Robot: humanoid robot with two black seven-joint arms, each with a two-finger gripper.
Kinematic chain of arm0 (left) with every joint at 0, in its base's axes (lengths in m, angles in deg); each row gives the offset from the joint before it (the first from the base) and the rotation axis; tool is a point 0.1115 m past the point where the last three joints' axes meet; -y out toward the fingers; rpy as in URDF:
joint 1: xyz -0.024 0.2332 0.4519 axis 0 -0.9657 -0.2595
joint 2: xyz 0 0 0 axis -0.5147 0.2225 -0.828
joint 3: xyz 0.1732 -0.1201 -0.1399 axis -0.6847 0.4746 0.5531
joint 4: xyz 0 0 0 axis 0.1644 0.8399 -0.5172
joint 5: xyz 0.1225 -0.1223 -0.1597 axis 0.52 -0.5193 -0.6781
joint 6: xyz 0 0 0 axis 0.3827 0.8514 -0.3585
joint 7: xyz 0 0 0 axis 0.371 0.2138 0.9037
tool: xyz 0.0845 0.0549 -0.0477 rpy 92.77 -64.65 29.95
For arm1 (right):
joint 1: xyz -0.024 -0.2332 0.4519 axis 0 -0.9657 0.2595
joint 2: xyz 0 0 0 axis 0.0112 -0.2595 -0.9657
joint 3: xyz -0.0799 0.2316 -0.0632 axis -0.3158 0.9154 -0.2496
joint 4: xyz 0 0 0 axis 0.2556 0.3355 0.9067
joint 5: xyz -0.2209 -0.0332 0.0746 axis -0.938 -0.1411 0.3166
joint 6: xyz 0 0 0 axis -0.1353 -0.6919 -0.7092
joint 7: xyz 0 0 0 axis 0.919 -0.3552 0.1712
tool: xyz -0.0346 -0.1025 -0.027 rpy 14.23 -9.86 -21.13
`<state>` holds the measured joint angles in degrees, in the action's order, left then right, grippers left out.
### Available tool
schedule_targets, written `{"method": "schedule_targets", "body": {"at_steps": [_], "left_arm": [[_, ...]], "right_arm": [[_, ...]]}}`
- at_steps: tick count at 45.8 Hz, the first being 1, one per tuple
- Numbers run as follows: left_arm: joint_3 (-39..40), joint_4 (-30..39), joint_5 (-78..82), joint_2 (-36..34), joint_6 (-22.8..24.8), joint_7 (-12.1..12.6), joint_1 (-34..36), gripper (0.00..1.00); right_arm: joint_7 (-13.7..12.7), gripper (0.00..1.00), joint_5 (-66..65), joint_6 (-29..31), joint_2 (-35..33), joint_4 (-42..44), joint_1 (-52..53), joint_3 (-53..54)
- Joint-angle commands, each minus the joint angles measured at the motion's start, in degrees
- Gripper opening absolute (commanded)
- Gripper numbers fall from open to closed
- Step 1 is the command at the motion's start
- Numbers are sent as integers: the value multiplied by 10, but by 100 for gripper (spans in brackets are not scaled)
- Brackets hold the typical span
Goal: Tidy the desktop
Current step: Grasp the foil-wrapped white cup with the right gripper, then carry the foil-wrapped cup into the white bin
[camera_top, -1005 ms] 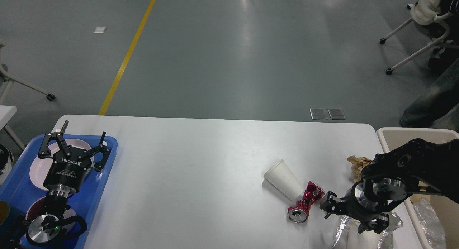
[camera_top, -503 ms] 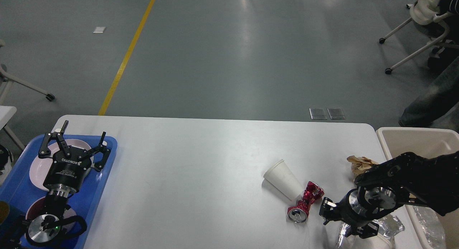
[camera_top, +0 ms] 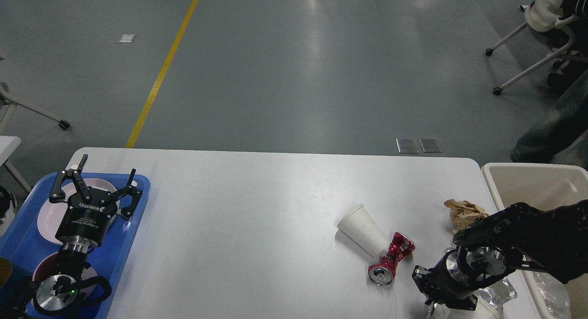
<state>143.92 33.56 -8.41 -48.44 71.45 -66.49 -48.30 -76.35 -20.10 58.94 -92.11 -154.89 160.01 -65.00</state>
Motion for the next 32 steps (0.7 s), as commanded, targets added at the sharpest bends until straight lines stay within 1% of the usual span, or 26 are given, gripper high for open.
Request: {"method": "schedule_targets", "body": {"at_steps": [1,14,20,23,27,32], "left_arm": [[0,0,0,0,0,0,0,97],[0,0,0,0,0,-1,0,97],[0,0,0,-1,0,0,0,97],[0,0,0,0,0,0,0,97],[0,0,0,0,1,0,0,97],[0,0,0,0,1,0,0,97]], "right_arm": [[1,0,1,-5,0,0,0,0],[1,0,3,7,-7,-8,18,0],[1,0,22,52,-19,-9,40,-6],[-1,0,25,81,-36,-21,64,-9],[-4,0,26,101,-52,-48,109,-28],[-4,0,57,124,-56,-97,199,-104]]}}
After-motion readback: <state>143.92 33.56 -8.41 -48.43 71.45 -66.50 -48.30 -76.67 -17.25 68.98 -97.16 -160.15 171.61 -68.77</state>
